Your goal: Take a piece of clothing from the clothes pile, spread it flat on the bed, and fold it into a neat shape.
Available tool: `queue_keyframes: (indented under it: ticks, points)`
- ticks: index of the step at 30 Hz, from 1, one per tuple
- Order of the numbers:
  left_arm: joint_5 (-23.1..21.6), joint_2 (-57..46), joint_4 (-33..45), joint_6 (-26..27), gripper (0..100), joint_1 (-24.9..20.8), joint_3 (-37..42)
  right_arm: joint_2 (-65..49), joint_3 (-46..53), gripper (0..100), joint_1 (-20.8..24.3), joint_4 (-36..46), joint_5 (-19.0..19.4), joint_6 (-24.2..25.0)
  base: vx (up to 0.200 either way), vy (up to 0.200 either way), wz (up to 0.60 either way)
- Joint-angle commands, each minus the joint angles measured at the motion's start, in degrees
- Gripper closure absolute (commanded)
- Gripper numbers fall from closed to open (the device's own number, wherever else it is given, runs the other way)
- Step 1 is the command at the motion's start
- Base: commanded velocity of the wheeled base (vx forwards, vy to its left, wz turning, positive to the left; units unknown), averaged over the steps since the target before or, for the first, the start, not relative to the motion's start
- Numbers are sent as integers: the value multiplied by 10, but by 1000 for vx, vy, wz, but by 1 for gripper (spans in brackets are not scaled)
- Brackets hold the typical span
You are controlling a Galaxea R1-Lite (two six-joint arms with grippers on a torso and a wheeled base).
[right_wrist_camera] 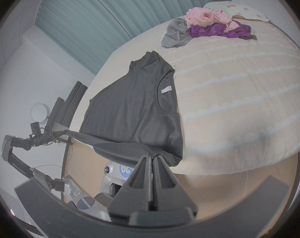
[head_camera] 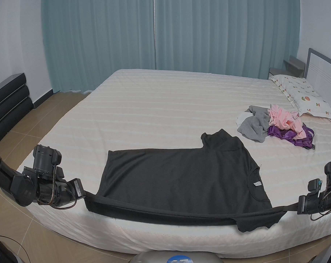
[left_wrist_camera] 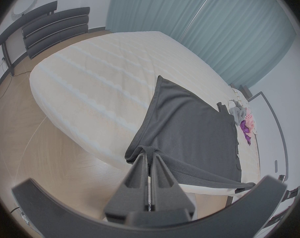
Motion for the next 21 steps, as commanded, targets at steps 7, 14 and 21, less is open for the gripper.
queue_keyframes:
  ticks: [7,14,21]
  points:
    - [5,9,-1,1,100,-3,-2,10,-7,100,2,0,1,0,0,0,0]
    - [5,50,-1,0,100,-2,-24,37,-34,100,14,-1,0,1,0,0,0]
    - [5,80,0,0,100,-1,-56,82,-75,100,28,-1,-2,26,0,0,0]
